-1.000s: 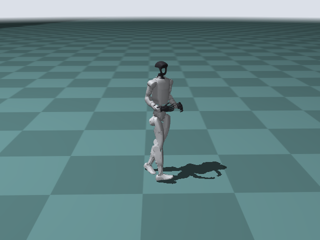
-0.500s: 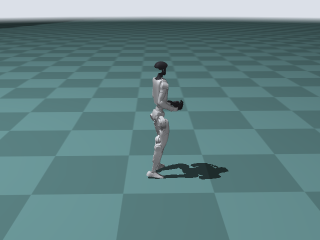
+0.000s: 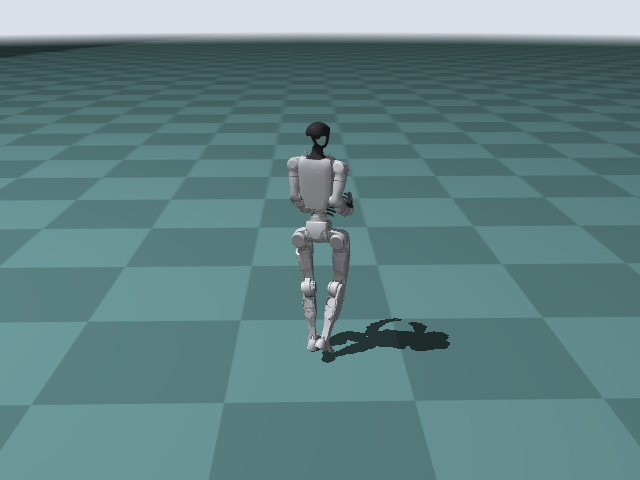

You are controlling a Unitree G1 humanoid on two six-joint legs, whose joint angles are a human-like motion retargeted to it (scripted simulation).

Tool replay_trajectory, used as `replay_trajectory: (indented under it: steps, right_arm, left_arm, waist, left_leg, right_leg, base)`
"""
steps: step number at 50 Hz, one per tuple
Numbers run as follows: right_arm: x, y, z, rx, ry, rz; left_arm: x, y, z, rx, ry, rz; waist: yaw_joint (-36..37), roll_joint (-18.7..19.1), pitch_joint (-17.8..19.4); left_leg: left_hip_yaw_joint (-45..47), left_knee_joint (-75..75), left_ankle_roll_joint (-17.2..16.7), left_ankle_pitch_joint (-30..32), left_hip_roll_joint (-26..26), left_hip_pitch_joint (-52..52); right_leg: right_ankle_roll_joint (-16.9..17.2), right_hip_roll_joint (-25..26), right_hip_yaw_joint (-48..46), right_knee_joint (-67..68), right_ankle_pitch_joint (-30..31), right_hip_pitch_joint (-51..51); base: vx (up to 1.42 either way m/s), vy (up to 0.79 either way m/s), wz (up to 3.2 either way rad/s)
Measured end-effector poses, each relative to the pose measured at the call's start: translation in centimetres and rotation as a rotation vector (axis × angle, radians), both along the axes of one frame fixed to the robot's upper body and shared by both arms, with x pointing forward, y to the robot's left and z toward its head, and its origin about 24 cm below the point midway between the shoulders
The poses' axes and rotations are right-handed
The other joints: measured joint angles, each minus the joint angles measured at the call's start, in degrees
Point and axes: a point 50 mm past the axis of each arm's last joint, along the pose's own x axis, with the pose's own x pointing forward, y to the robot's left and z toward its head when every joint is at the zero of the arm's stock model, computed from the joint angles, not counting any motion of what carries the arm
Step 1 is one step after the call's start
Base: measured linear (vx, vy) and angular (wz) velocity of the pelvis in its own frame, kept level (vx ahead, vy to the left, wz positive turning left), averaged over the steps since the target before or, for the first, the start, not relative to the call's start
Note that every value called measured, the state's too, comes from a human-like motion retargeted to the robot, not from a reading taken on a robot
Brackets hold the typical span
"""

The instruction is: Walk run

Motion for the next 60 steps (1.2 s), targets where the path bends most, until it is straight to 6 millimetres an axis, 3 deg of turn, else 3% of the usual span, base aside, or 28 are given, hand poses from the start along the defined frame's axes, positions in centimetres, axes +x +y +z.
replay_trajectory:
  steps: [5,11,12,13,15,17,20,23,25,28,30,31,35,40,43,45,48,50,52,55,60]
  right_arm:
    - [-0.4,0.1,-0.1,-0.020,0.008,0.013]
    - [-0.4,0.0,-0.2,-0.020,0.022,0.005]
    - [-0.3,-0.1,-0.1,-0.021,0.020,0.005]
    - [-0.1,-0.1,-0.1,-0.022,0.017,0.012]
    - [0.0,-0.1,0.0,-0.031,0.015,0.033]
    - [0.0,-0.2,-0.2,-0.042,0.022,0.036]
    - [0.0,-0.3,-0.4,-0.018,0.040,0.009]
    - [0.3,-0.4,-0.2,0.027,0.037,0.006]
    - [0.7,-0.3,0.1,0.038,0.020,0.000]
    - [1.5,0.0,0.6,0.029,-0.016,-0.017]
    - [1.8,0.3,0.9,0.022,-0.036,-0.002]
    - [2.0,0.5,1.0,0.021,-0.043,0.011]
    - [2.0,1.1,1.1,0.011,-0.056,0.047]
    - [1.6,0.7,0.8,-0.006,-0.042,0.033]
    - [1.3,0.2,0.4,0.000,-0.019,0.015]
    - [1.1,-0.1,0.3,-0.006,-0.011,0.014]
    - [1.1,-0.6,0.2,-0.034,-0.010,0.037]
    - [1.0,-1.2,0.0,-0.057,-0.003,0.057]
    - [0.5,-2.0,-0.5,-0.094,0.015,0.078]
    - [-0.7,-3.7,-1.5,-0.212,0.060,0.104]
    - [-3.5,-6.7,-3.0,-0.535,0.136,0.128]
  left_arm:
    - [-0.3,0.0,0.1,0.026,-0.022,0.001]
    - [-0.5,-0.7,0.0,0.000,-0.011,0.012]
    - [-0.4,-0.7,0.0,0.000,-0.014,0.024]
    - [-0.2,-0.7,0.0,0.001,-0.018,0.038]
    - [-0.1,-0.8,0.0,0.003,-0.023,0.056]
    - [-0.1,-1.0,0.0,0.000,-0.020,0.054]
    - [-0.3,-1.4,-0.4,-0.011,0.006,0.030]
    - [-0.1,-1.4,-0.3,-0.020,0.009,0.020]
    - [-0.1,-0.9,-0.2,0.004,-0.001,0.026]
    - [-0.3,0.2,-0.5,0.052,0.008,0.052]
    - [-0.8,0.4,-0.9,0.043,0.035,0.065]
    - [-1.0,0.3,-1.1,0.023,0.052,0.069]
    - [-1.3,-0.1,-1.3,-0.056,0.086,0.079]
    - [-1.1,-0.4,-1.0,-0.032,0.062,0.084]
    - [-1.5,-1.5,-1.4,-0.043,0.087,0.066]
    - [-1.6,-1.9,-1.6,-0.046,0.104,0.047]
    - [-1.7,-1.9,-1.6,-0.015,0.105,-0.008]
    - [-1.8,-1.9,-1.6,0.015,0.101,-0.066]
    - [-2.1,-1.3,-1.7,0.056,0.102,-0.113]
    - [-2.5,0.5,-1.9,0.124,0.101,-0.105]
    - [-4.6,4.5,-2.6,0.251,0.117,-0.067]
  waist:
    - [-3.3,-1.5,0.9]
    - [-4.5,-4.8,2.9]
    - [-4.8,-5.1,3.2]
    - [-5.1,-5.1,3.5]
    - [-5.1,-4.5,3.2]
    - [-4.9,-5.0,2.3]
    - [-5.4,-3.9,1.5]
    - [-4.8,-4.1,1.2]
    - [-4.0,-4.9,1.1]
    - [-5.5,-5.4,0.7]
    - [-6.6,-6.4,0.7]
    - [-7.0,-6.4,0.8]
    - [-6.3,-6.7,0.9]
    - [-4.1,-7.0,0.6]
    - [-3.3,-7.0,0.6]
    - [-2.8,-6.7,0.8]
    - [-2.6,-5.5,1.0]
    - [-3.0,-5.0,0.8]
    - [-3.1,-4.1,0.9]
    - [-1.2,-3.7,1.7]
    - [2.6,-3.2,2.7]
  left_leg:
    - [-5.6,1.1,0.0,1.0,-2.4,1.0]
    - [-9.6,1.4,0.0,2.1,-6.8,4.7]
    - [-10.4,1.4,0.0,2.4,-7.5,5.5]
    - [-11.5,1.2,0.0,2.8,-7.9,6.2]
    - [-12.7,1.3,0.0,3.7,-8.5,6.9]
    - [-13.0,2.9,-0.7,5.2,-10.3,6.8]
    - [-14.5,8.4,-5.6,11.1,-9.4,4.6]
    - [-11.9,17.6,-14.5,15.1,-8.9,-0.1]
    - [-9.5,23.5,-16.7,15.5,-8.9,-3.1]
    - [1.2,27.1,-22.9,9.9,-2.1,-3.7]
    - [7.0,27.5,-17.9,8.5,2.5,-3.9]
    - [7.8,27.0,-16.9,8.2,4.1,-4.3]
    - [3.1,22.6,-16.2,7.7,5.5,-7.4]
    - [6.1,13.9,-11.3,6.9,10.8,-9.3]
    - [3.0,8.9,-9.4,7.4,11.1,-10.4]
    - [0.3,6.0,-11.0,8.9,11.0,-10.9]
    - [-1.9,3.9,-16.0,9.8,10.9,-10.2]
    - [0.0,4.7,-13.7,6.8,9.9,-9.8]
    - [1.7,4.5,-12.1,5.6,9.4,-9.4]
    - [-0.6,3.7,-12.5,3.1,7.2,-7.9]
    - [0.7,0.4,-9.8,1.0,4.5,-4.5]
  right_leg:
    - [-2.7,1.4,12.0,-11.2,-1.2,-2.8]
    - [2.9,3.5,27.5,-23.4,0.6,-4.0]
    - [2.7,3.1,26.8,-24.7,2.9,-4.2]
    - [-0.5,2.3,23.7,-25.3,7.2,-4.6]
    - [-6.2,1.4,15.2,-25.8,6.6,-4.5]
    - [-5.0,-3.2,5.8,-25.7,2.7,-3.2]
    - [-5.7,0.3,16.1,-26.2,0.5,-1.5]
    - [-5.5,-2.7,8.5,-27.2,0.2,-0.7]
    - [-5.5,-3.2,9.5,-27.8,-0.3,0.1]
    - [-5.3,-4.2,7.1,-27.9,-0.9,0.5]
    - [-5.2,-5.3,6.5,-27.9,-1.4,1.4]
    - [-5.2,-5.2,6.3,-28.0,-1.6,1.8]
    - [-5.2,-5.2,6.6,-28.4,-2.3,3.5]
    - [-4.8,-5.8,8.9,-28.3,-3.6,4.4]
    - [-4.6,-6.2,9.7,-28.5,-4.5,5.2]
    - [-4.4,-6.1,10.4,-28.6,-5.2,5.7]
    - [-4.4,-5.8,10.9,-28.7,-6.6,6.4]
    - [-4.1,-7.0,9.5,-28.7,-7.7,6.7]
    - [-3.6,-7.8,8.3,-27.7,-8.8,6.9]
    - [-2.7,-8.7,11.1,-24.0,-9.1,5.9]
    - [-1.1,-8.9,16.0,-12.0,-1.3,1.0]
  base:
    - [0.33,-0.02,1.93]
    - [0.34,-0.03,1.37]
    - [0.44,-0.02,1.13]
    - [0.41,0.03,0.99]
    - [0.35,0.10,0.72]
    - [0.38,0.04,0.84]
    - [0.34,-0.04,1.03]
    - [0.33,-0.01,0.44]
    - [0.23,-0.04,0.25]
    - [0.23,-0.09,0.62]
    - [0.18,-0.06,0.44]
    - [0.21,-0.02,0.30]
    - [0.23,0.04,-0.13]
    - [0.23,0.16,-0.28]
    - [0.26,0.25,-0.27]
    - [0.22,0.27,-0.36]
    - [0.21,0.34,-0.23]
    - [0.23,0.43,0.08]
    - [0.23,0.49,-0.03]
    - [0.22,0.48,-0.62]
    - [0.20,0.40,-0.58]
